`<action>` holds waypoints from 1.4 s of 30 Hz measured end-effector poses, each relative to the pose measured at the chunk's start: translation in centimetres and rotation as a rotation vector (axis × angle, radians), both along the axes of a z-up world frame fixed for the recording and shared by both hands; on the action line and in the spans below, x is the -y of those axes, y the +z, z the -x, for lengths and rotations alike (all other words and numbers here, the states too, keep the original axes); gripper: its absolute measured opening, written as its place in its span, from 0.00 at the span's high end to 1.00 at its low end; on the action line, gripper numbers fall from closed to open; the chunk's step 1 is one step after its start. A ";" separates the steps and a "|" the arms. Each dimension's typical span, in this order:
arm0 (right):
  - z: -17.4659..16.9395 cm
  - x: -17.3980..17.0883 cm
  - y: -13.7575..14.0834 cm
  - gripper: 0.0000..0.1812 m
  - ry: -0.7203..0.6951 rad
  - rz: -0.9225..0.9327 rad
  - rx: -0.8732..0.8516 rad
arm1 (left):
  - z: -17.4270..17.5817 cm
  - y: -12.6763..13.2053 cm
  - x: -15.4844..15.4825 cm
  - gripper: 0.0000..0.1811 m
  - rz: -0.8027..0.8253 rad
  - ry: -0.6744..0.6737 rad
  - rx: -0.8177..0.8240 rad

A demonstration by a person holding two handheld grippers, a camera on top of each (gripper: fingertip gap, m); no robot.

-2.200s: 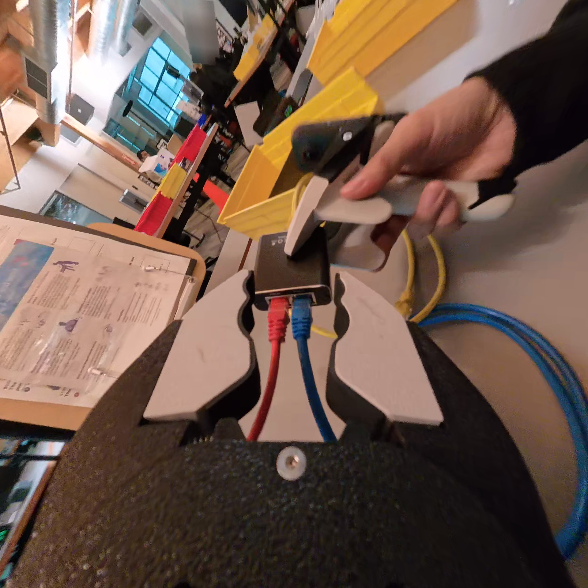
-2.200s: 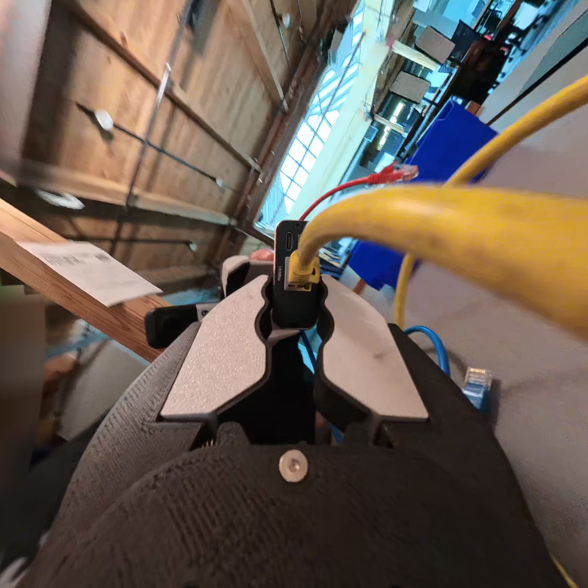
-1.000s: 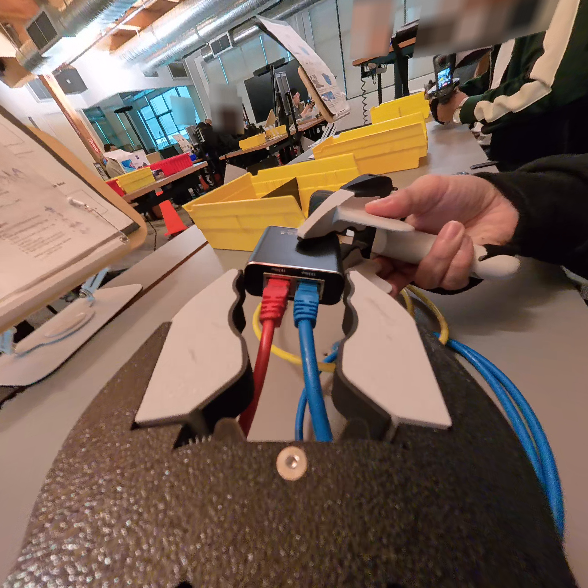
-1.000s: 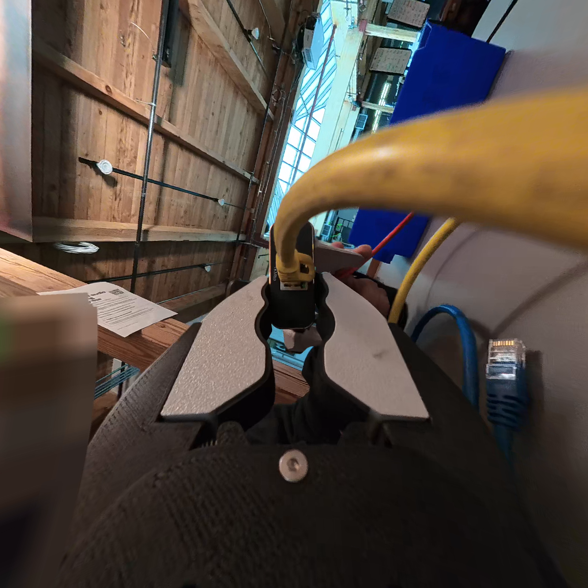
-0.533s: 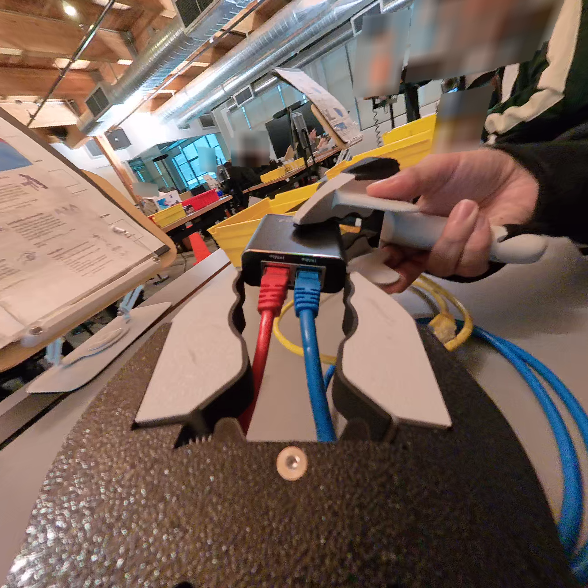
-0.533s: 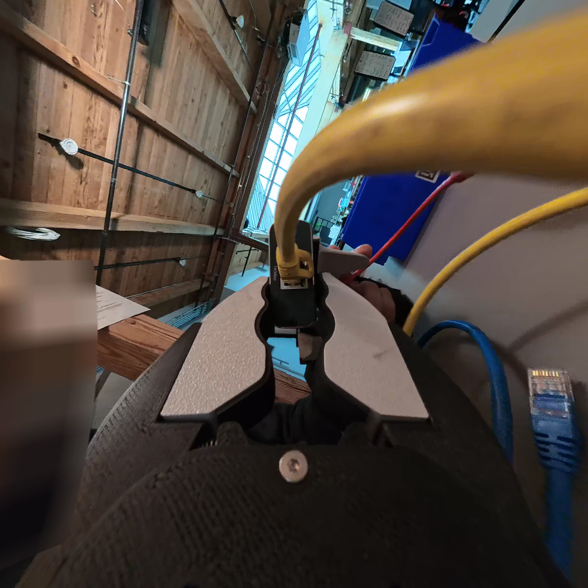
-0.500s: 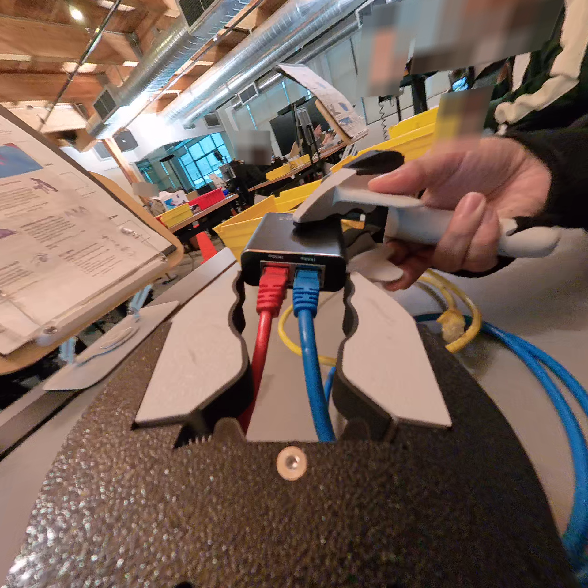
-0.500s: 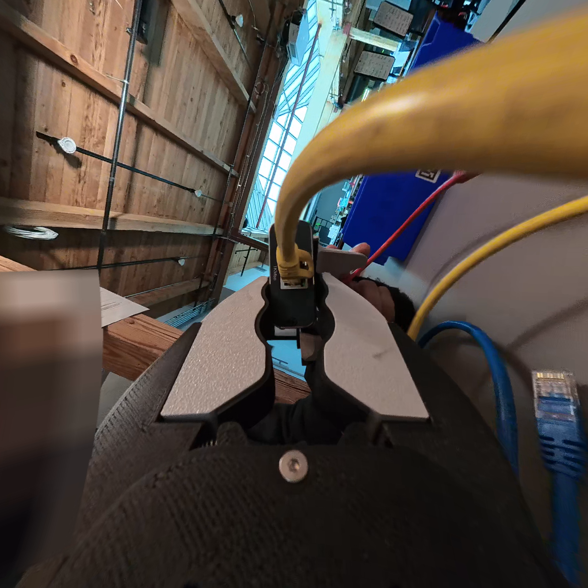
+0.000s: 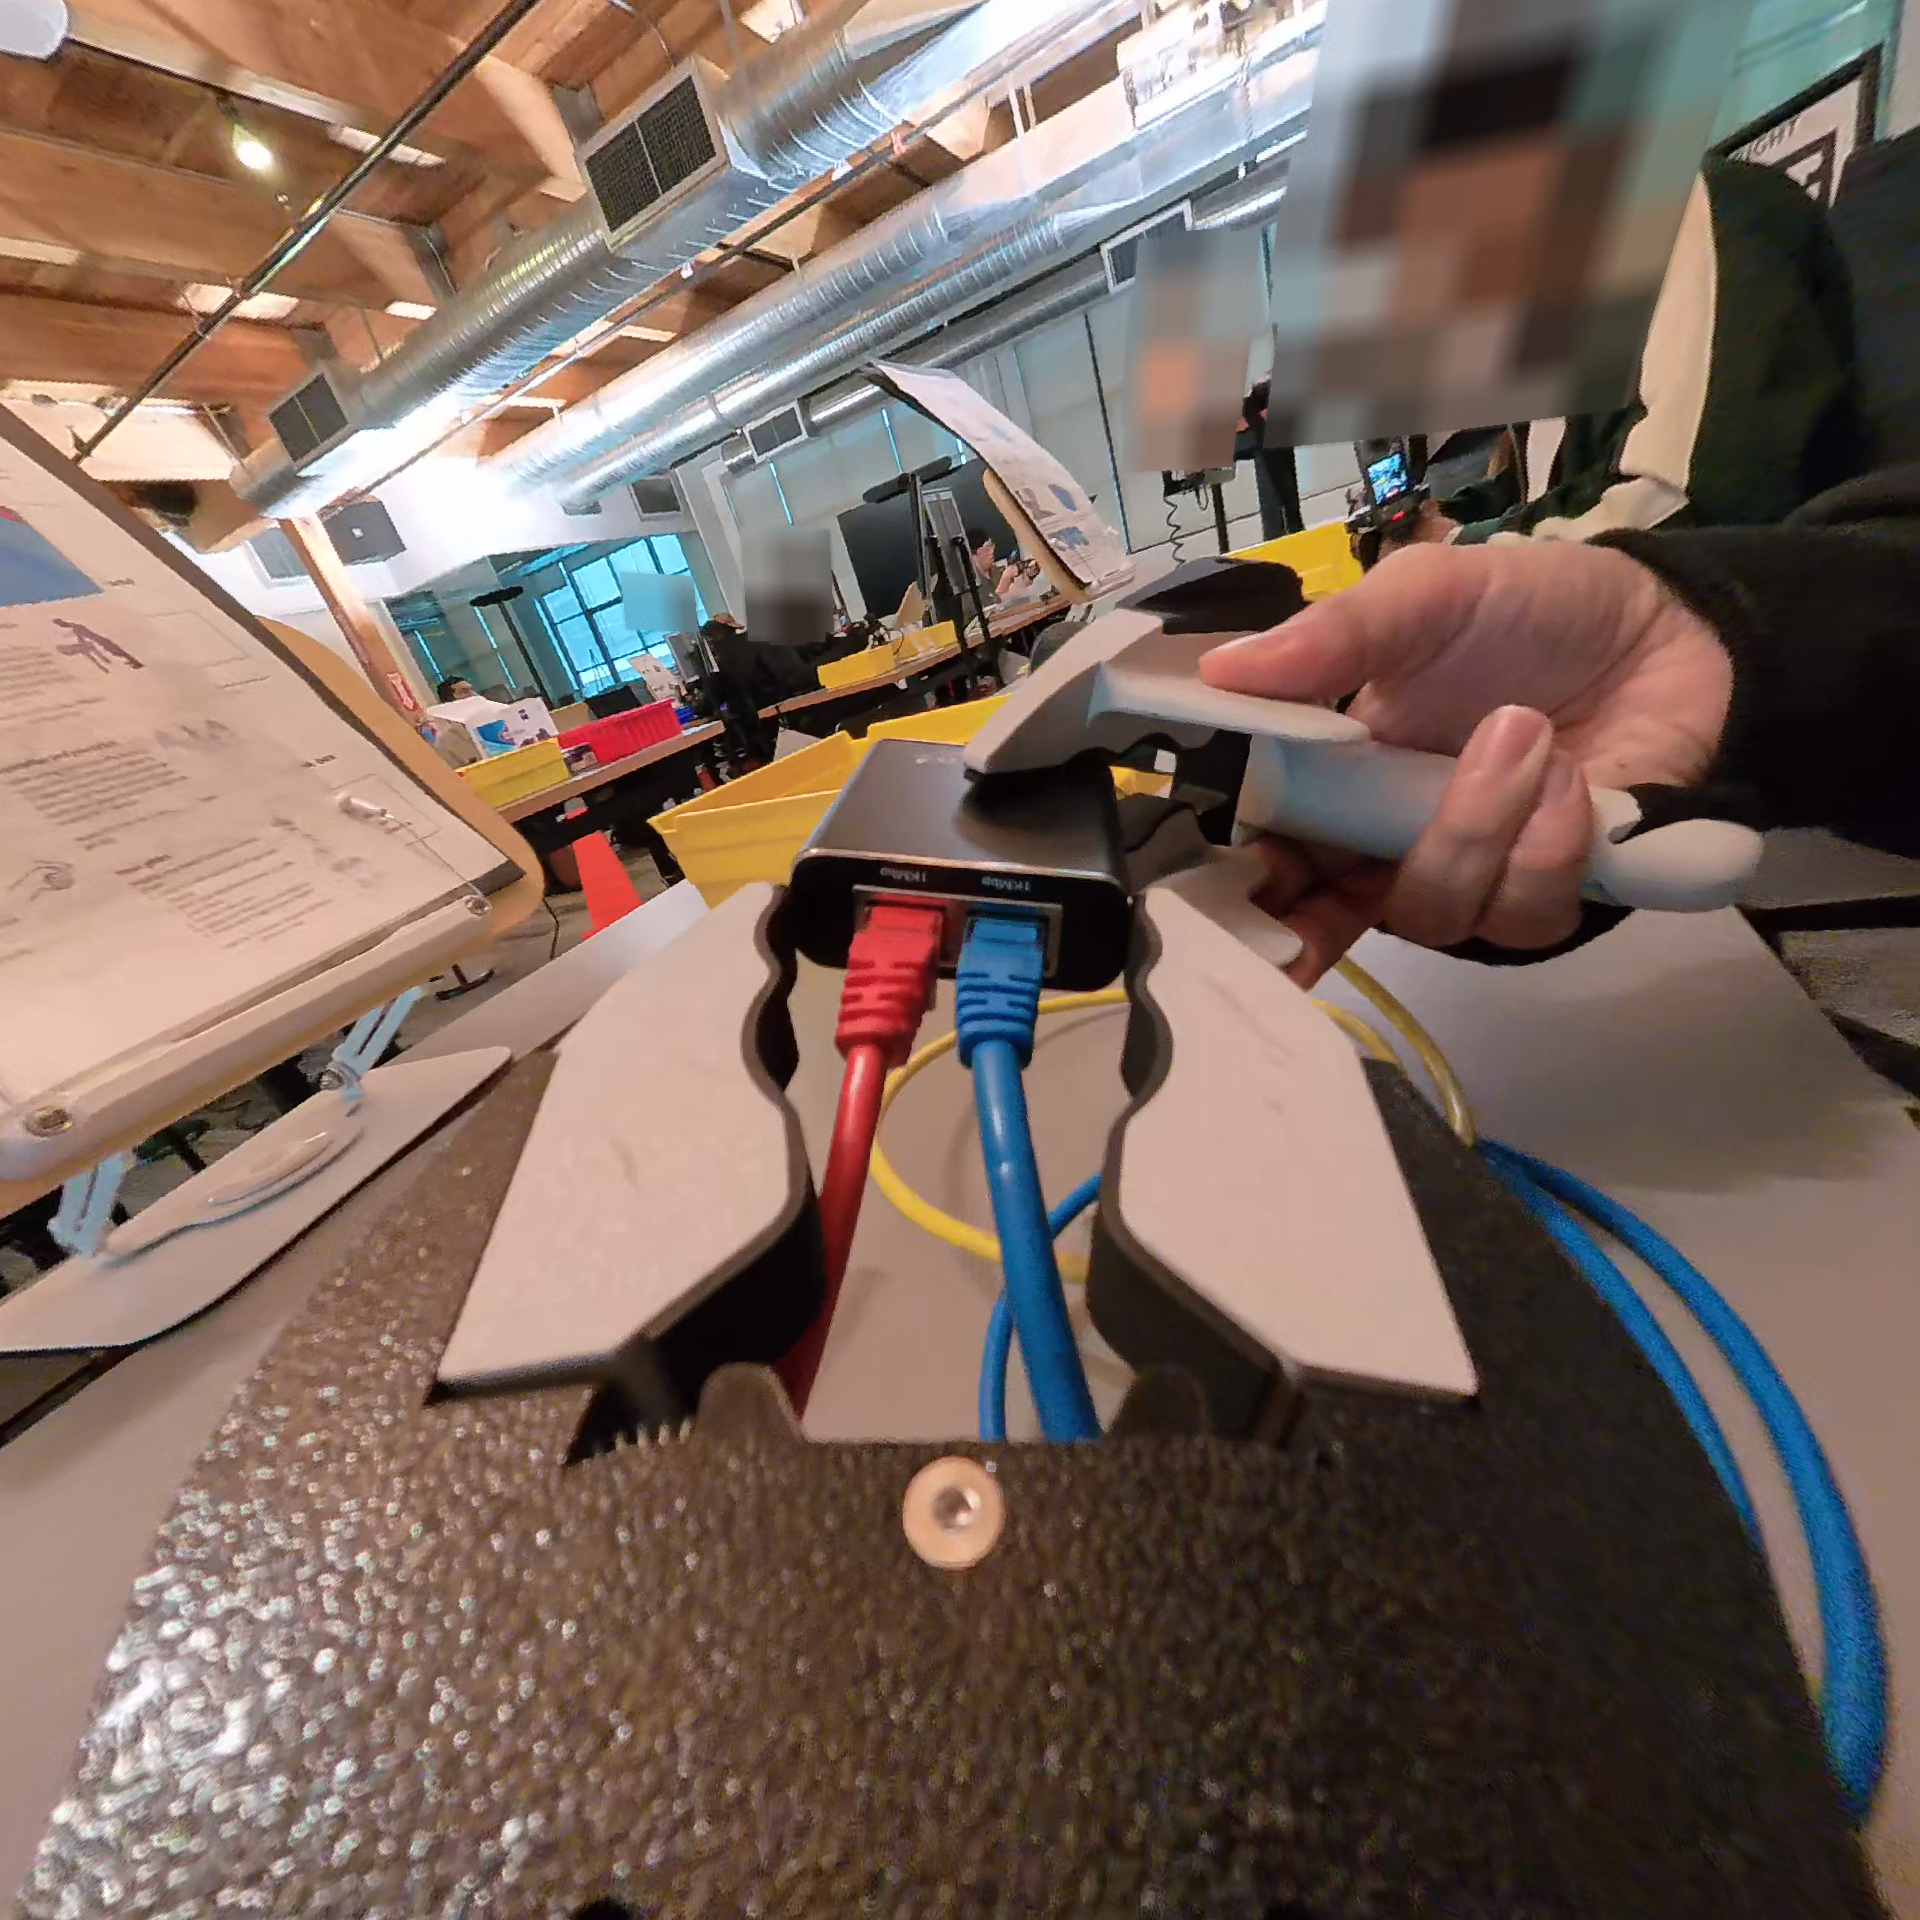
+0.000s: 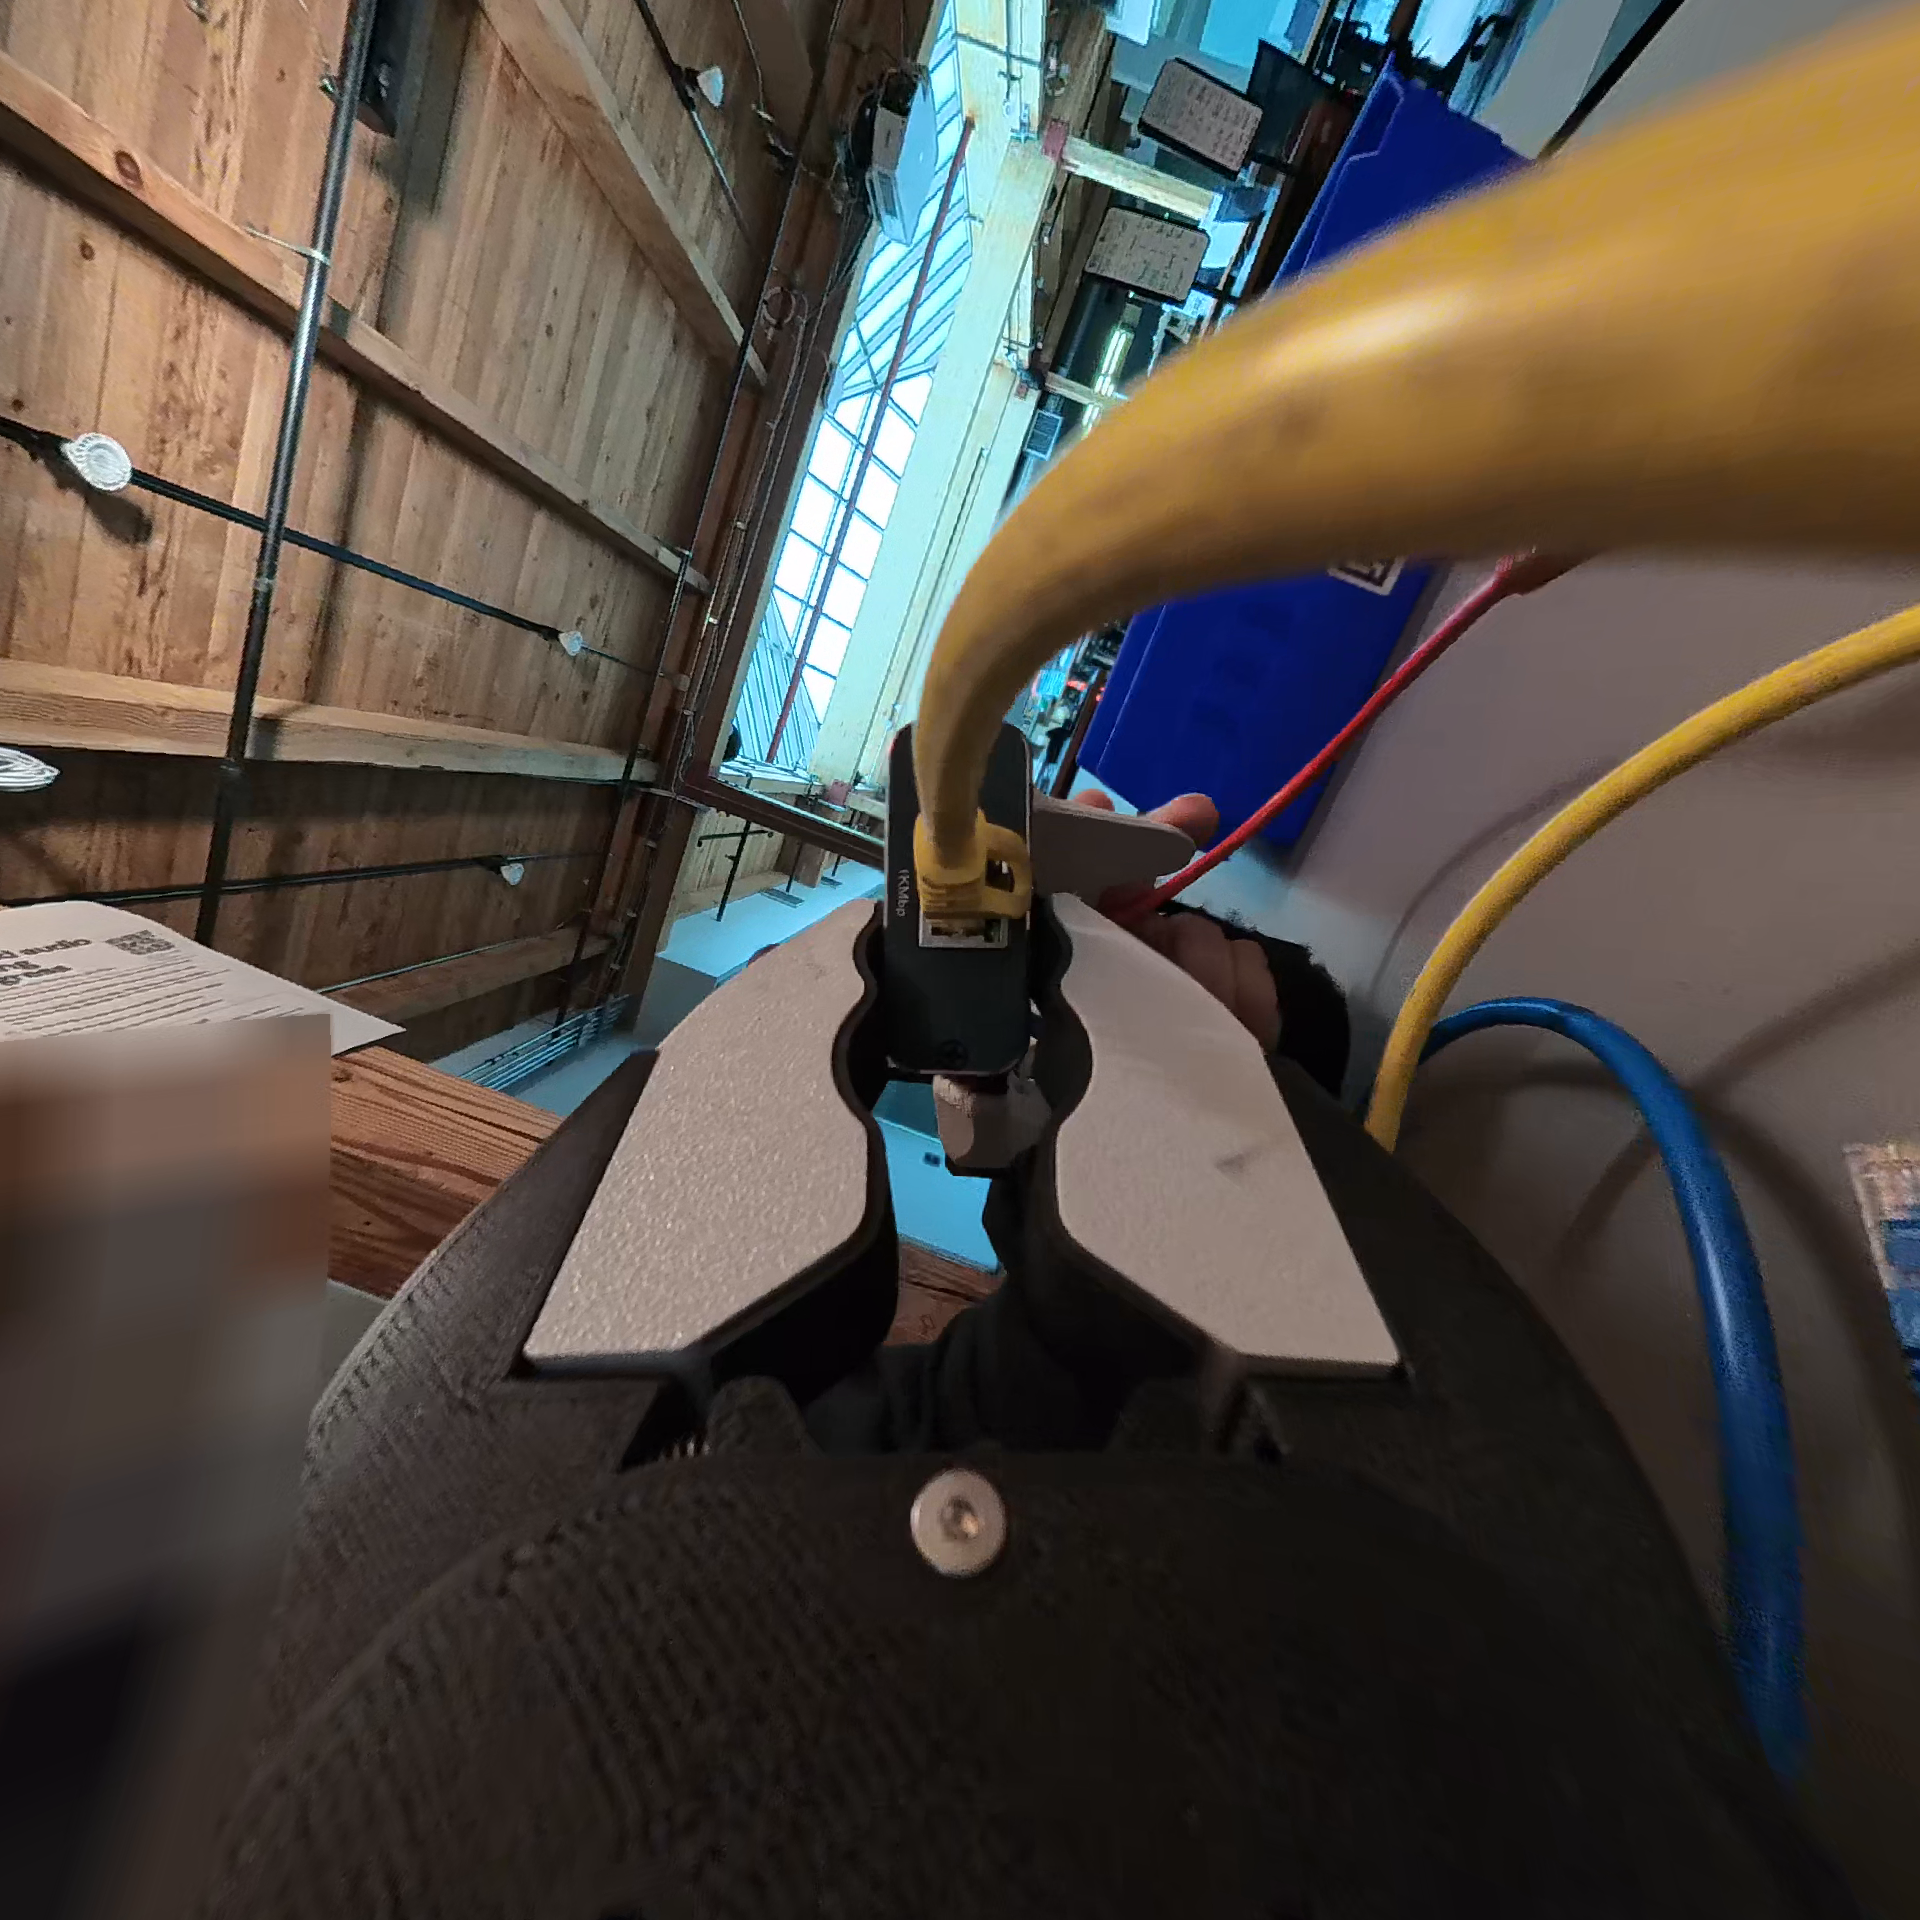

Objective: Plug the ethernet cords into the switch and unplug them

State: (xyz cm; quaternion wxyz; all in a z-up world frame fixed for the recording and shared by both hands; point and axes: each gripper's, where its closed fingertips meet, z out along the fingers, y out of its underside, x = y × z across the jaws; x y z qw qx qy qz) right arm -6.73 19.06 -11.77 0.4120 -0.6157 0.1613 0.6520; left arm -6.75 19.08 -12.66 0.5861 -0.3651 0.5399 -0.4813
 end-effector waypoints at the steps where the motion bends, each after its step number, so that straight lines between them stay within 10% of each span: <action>1: 0.0 0.0 0.0 0.87 -0.008 0.001 0.001 | 0.0 0.0 0.0 0.67 0.011 -0.001 -0.007; 7: -0.9 -0.6 0.3 0.86 -0.063 -0.017 -0.003 | -0.6 -0.1 -0.3 0.67 0.083 0.038 -0.074; 12: -3.0 -1.1 -0.3 0.67 -0.180 -0.048 0.095 | -0.7 0.0 -1.7 0.67 0.216 0.080 -0.063; 26: -4.5 -2.4 -0.7 0.92 -0.333 -0.025 -0.099 | -1.1 -1.1 -2.5 0.67 0.196 0.163 -0.118; 42: -5.0 -2.4 -1.0 0.93 -0.386 -0.041 -0.175 | -1.5 -1.5 -2.2 0.67 0.084 0.225 -0.144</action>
